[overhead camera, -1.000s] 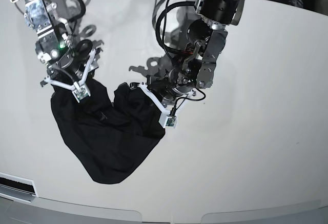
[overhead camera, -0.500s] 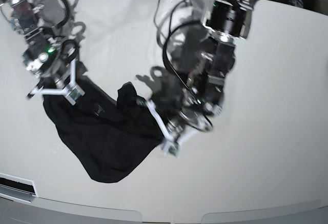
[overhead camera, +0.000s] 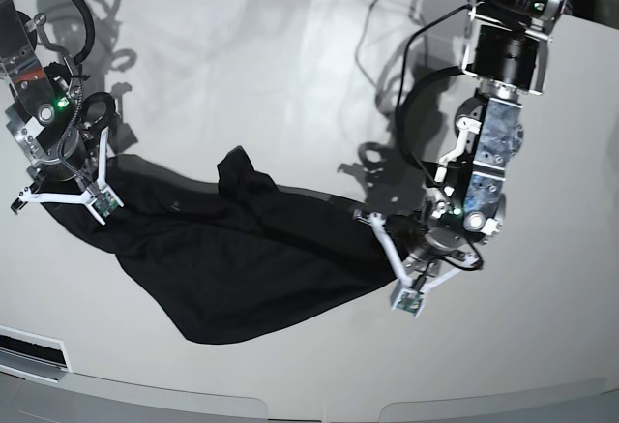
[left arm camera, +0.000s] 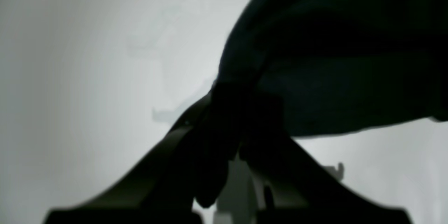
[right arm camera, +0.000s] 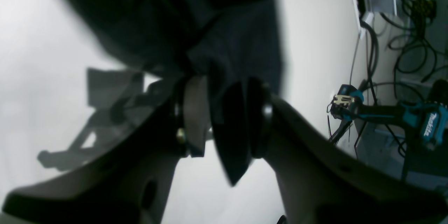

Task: Layout the t-shirt on the table in an organized manner, then fold the t-shirt properly
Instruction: 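Lift the t-shirt with both grippers and stretch it apart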

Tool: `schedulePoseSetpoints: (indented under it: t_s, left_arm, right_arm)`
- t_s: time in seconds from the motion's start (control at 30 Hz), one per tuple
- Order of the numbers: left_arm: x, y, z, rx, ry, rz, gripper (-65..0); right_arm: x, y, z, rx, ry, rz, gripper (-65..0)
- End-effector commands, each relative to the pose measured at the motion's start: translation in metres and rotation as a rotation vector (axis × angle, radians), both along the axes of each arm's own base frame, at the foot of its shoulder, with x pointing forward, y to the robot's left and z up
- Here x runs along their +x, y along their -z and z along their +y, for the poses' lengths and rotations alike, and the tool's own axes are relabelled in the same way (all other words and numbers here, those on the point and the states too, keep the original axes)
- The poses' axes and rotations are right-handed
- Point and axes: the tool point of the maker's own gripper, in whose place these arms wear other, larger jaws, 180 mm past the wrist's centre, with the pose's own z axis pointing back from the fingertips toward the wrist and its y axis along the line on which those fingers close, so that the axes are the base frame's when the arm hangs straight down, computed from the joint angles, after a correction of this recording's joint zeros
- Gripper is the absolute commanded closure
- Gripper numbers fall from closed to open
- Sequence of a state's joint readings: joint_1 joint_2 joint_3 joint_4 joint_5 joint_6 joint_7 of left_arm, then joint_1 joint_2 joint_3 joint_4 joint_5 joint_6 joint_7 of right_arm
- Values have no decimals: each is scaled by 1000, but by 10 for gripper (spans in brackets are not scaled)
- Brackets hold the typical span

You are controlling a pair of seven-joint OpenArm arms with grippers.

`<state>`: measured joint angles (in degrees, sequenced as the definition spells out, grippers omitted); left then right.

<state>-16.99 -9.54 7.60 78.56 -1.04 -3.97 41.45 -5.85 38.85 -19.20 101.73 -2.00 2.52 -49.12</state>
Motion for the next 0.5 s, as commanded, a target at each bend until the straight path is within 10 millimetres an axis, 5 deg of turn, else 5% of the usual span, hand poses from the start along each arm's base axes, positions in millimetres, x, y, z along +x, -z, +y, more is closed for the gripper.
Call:
schedulePoseSetpoints:
  t_s: [0.0, 0.03, 0.07, 0.33, 0.47]
  left_arm:
    - [13, -20, 1, -7, 3, -62, 0]
    - [14, -21, 3, -4, 2, -62, 0]
    - [13, -20, 5, -5, 1, -61, 0]
    - [14, -22, 5, -6, 2, -67, 0]
    - [24, -35, 14, 30, 51, -99, 0]
  right_arm:
    - [10, -16, -5, -24, -4, -51, -152]
    - [10, -16, -5, -25, -4, -51, -41]
    - [10, -16, -5, -24, -4, -51, 0]
    - [11, -14, 1, -19, -45, -46, 0]
    - [17, -27, -14, -96, -16, -103, 0]
